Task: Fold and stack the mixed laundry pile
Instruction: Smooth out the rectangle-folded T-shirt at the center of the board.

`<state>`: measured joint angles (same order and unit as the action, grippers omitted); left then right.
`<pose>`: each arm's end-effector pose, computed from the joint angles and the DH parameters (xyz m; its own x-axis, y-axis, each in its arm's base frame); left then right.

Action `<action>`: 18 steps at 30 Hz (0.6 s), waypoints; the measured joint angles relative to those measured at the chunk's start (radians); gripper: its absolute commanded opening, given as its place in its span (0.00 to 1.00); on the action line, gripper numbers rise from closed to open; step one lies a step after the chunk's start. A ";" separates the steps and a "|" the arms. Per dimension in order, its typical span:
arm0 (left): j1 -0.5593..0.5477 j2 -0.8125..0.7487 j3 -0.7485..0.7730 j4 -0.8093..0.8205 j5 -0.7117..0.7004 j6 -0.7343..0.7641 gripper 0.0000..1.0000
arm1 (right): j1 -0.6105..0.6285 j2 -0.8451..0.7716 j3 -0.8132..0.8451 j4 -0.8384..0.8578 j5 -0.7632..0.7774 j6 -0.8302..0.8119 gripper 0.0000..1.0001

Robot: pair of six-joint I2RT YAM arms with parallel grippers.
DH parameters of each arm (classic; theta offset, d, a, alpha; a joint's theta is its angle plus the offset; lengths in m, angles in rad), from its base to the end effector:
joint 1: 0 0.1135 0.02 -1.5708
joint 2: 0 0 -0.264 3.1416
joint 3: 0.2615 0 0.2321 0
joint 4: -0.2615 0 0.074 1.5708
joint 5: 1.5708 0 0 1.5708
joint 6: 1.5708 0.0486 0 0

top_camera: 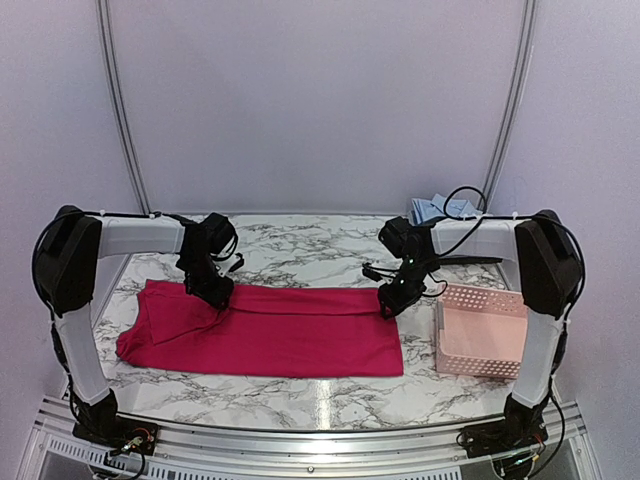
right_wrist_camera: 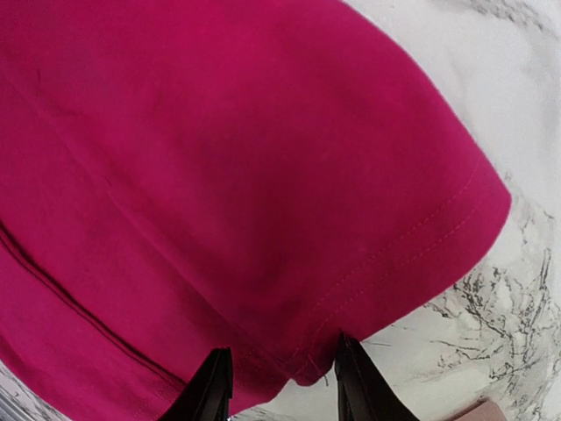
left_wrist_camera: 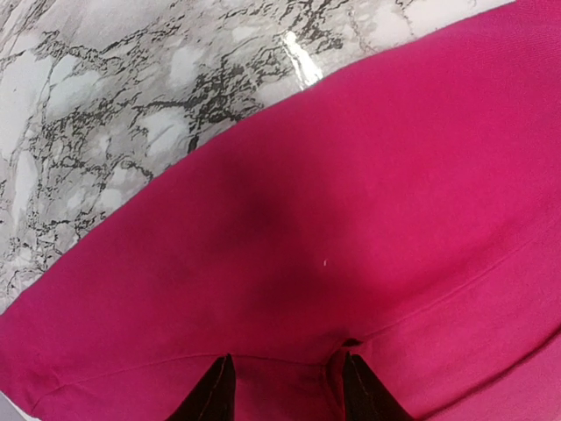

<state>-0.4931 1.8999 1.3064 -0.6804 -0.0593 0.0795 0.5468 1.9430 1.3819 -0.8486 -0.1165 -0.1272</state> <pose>0.3190 -0.1682 0.1705 -0.8033 0.5217 -0.2871 0.5227 0.8488 0.0797 0.3023 0.1906 0.1702 -0.7688 -0.6155 -0.1737 -0.6350 0.7668 0.0934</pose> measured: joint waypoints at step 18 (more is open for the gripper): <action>-0.003 -0.005 0.005 -0.016 -0.035 0.006 0.00 | 0.000 0.014 -0.005 -0.005 0.027 -0.004 0.00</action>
<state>-0.4961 1.8950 1.3109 -0.6968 -0.0944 0.0856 0.5472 1.9572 1.3773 -0.8539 -0.0898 -0.1314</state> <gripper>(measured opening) 0.006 0.003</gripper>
